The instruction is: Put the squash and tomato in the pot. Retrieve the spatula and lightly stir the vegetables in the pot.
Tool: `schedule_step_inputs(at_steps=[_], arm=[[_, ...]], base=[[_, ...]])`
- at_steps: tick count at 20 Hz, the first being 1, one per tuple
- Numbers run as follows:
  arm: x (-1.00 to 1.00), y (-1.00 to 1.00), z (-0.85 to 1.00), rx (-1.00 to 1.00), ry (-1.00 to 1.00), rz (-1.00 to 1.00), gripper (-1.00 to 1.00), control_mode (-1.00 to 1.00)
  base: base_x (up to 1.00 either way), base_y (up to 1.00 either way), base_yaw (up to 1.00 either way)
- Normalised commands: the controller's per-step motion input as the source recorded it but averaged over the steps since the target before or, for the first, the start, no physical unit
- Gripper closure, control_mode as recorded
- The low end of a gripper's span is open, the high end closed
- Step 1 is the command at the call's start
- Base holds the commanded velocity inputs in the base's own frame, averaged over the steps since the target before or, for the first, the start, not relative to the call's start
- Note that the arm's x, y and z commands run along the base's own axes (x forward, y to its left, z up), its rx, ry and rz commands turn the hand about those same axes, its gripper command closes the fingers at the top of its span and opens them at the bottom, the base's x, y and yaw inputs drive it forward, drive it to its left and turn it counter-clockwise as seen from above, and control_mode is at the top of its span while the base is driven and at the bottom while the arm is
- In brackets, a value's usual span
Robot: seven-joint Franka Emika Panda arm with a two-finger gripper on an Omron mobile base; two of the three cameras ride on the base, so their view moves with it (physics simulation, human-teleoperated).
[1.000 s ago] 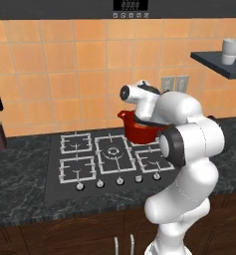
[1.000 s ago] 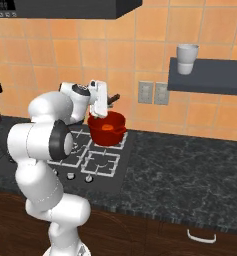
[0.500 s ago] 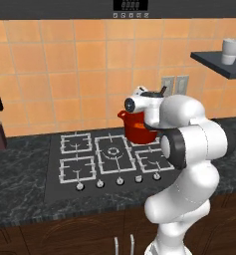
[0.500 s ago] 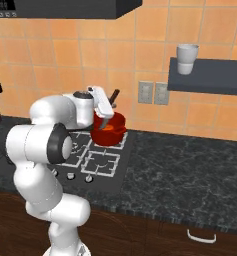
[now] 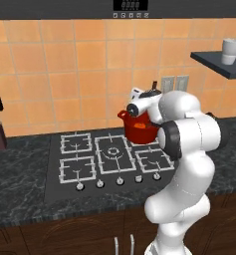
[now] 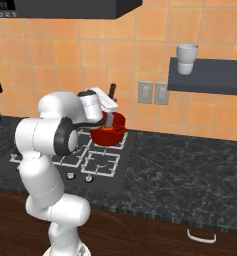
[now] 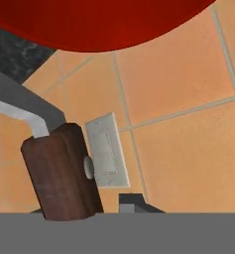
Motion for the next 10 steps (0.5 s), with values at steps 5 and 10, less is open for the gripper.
schedule_step_inputs(at_steps=[5,10], arm=[[-0.07,0.2,-0.14,-0.01,-0.21,0.11,1.0,-1.0],[0.04,0.23,-0.26,-0.01,-0.04,0.01,1.0,-1.0]], base=[[0.0,0.0,0.0],[0.0,0.0,0.0]])
